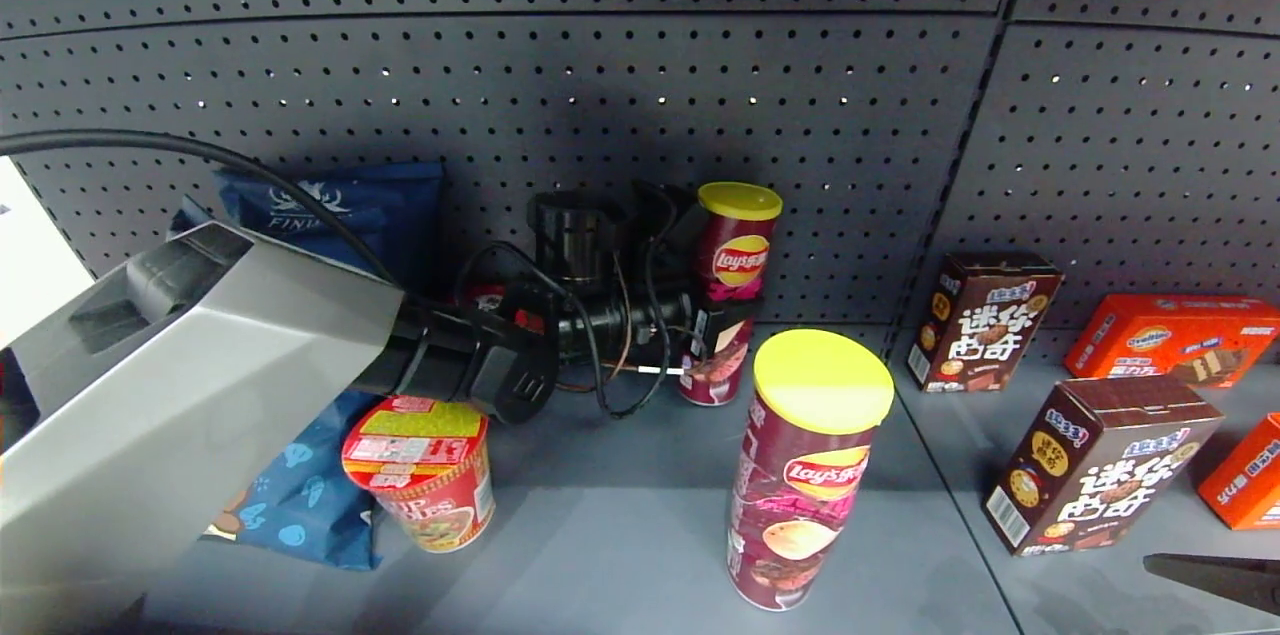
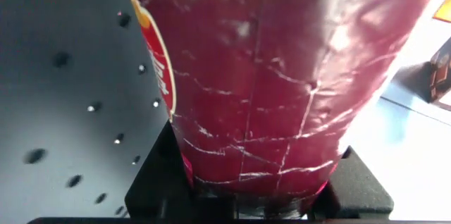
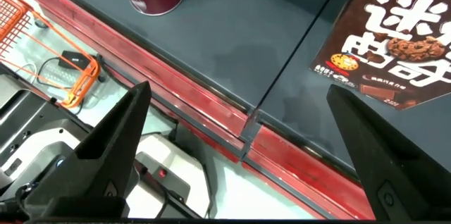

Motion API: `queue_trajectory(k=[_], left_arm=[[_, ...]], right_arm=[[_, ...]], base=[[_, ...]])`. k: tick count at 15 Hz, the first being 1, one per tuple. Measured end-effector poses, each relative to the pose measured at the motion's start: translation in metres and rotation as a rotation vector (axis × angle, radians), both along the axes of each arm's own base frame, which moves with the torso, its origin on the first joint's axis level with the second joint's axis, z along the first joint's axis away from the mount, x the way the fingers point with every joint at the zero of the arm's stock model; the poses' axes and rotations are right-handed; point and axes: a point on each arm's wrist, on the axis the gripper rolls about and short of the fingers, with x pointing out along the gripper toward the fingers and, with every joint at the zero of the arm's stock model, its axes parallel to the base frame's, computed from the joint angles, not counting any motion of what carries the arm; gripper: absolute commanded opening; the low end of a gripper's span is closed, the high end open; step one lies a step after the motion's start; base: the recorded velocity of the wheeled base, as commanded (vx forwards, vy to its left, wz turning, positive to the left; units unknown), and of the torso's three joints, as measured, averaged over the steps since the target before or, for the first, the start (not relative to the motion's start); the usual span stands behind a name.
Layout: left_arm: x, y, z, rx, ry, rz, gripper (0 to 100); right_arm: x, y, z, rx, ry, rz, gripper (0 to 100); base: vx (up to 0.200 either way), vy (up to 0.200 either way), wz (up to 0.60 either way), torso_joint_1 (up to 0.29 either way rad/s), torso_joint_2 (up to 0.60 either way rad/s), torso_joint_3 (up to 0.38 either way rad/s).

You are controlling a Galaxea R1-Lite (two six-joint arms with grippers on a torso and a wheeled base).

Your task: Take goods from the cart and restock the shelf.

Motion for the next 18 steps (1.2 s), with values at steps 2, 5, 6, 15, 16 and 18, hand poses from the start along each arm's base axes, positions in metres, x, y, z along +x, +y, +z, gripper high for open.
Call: queue_trajectory(k=[2, 5, 6, 15, 16, 18], left_arm=[[-0.001, -0.003, -0.003, 0.003, 0.005, -0.007, 0], [-0.002, -0.008, -0.009, 0.010, 0.015, -0.017, 0], [-0.002, -0.009, -0.011, 0.012, 0.018, -0.019, 0], [-0.007, -0.012, -0.018, 0.017, 0.023, -0.029, 100], [-0.007, -0.011, -0.020, 0.020, 0.026, -0.030, 100], [-0.008, -0.008, -0.022, 0.024, 0.030, -0.025, 100]], right_arm=[[0.000, 0.000, 0.000, 0.000, 0.001, 0.001, 100], [0.000, 0.000, 0.000, 0.000, 0.001, 0.001, 100], [0.000, 0.000, 0.000, 0.000, 0.001, 0.001, 100], [-0.001, 0.000, 0.000, 0.006, 0.003, 0.007, 100], [-0.001, 0.000, 0.000, 0.006, 0.003, 0.007, 100], [-0.001, 0.000, 0.000, 0.006, 0.003, 0.007, 100]], base=[[0.000, 0.000, 0.00, 0.000, 0.00, 0.000], [0.000, 0.000, 0.00, 0.000, 0.00, 0.000], [0.000, 0.000, 0.00, 0.000, 0.00, 0.000], [0.000, 0.000, 0.00, 0.000, 0.00, 0.000], [0.000, 0.000, 0.00, 0.000, 0.00, 0.000], [0.000, 0.000, 0.00, 0.000, 0.00, 0.000]])
